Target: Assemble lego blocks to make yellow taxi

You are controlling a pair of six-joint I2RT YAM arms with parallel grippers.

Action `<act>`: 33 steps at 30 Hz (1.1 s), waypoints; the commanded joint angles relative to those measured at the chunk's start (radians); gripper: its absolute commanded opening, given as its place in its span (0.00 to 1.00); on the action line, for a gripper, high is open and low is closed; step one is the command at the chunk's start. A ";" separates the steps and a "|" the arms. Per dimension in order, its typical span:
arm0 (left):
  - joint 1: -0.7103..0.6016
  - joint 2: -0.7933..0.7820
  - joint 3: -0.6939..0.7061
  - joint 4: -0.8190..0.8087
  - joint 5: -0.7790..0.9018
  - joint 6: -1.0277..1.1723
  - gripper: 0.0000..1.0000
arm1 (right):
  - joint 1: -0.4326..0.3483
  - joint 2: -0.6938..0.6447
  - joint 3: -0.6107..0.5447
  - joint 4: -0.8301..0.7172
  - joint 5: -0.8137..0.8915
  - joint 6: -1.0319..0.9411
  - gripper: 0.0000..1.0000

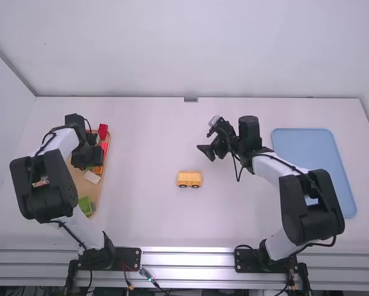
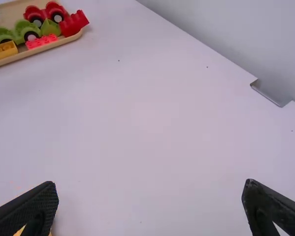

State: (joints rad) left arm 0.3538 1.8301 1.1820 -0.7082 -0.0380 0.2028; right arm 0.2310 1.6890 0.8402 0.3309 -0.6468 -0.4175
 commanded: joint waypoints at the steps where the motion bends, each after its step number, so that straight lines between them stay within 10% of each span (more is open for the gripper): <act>1: 0.006 -0.006 -0.025 0.012 0.003 0.009 0.57 | -0.002 -0.002 0.012 0.002 -0.006 0.003 0.99; 33: 0.039 -0.006 -0.149 0.211 0.074 0.061 0.41 | -0.002 -0.002 0.012 0.003 -0.003 0.032 0.99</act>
State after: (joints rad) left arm 0.3916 1.8301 1.0451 -0.4969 0.0292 0.2558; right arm 0.2310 1.6894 0.8402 0.3336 -0.6468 -0.3912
